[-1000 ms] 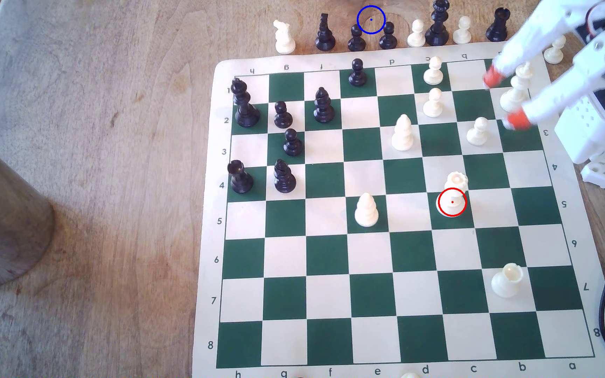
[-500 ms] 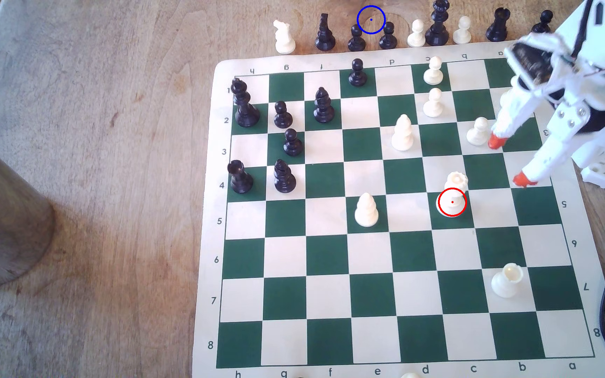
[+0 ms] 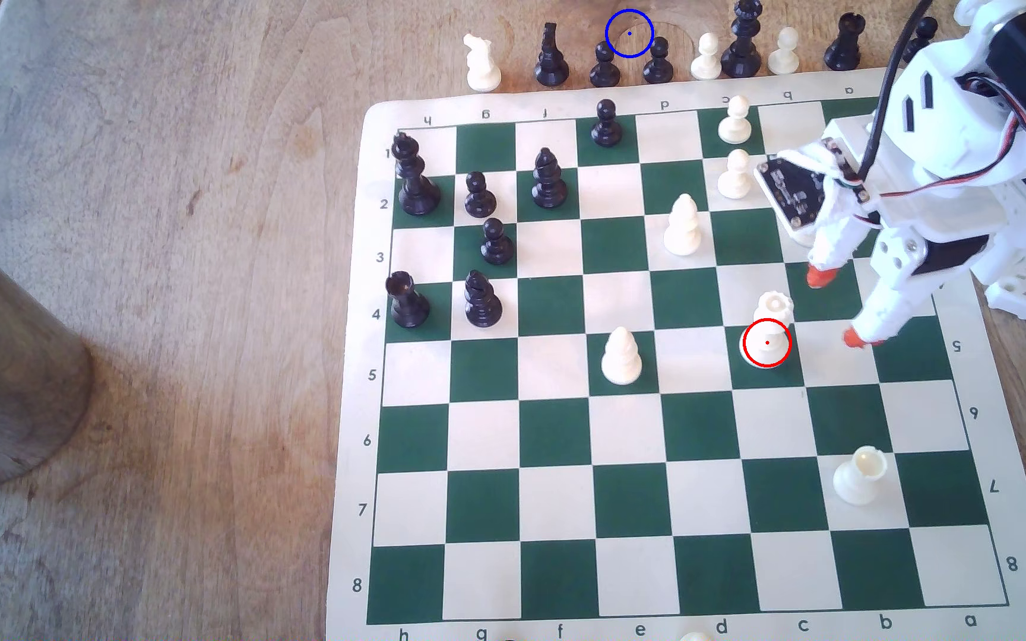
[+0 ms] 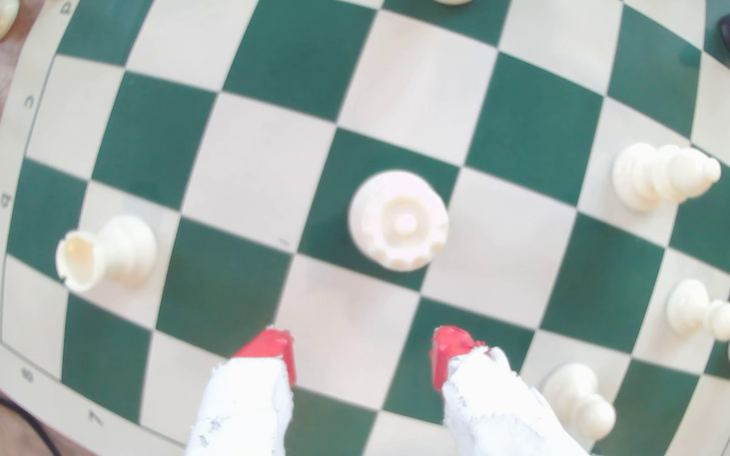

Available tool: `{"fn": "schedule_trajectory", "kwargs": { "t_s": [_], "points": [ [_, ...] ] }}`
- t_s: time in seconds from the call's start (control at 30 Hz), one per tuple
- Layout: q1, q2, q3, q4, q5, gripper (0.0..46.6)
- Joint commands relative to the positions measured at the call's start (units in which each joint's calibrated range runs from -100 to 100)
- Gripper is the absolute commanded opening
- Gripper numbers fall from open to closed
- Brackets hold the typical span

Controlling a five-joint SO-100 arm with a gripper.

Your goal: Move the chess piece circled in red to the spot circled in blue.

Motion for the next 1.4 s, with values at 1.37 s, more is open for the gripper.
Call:
{"fn": "schedule_trajectory", "kwargs": {
  "t_s": [1.37],
  "points": [
    [1.6,4.1,-3.0,-12.8,-3.0,0.3]
  ]
}}
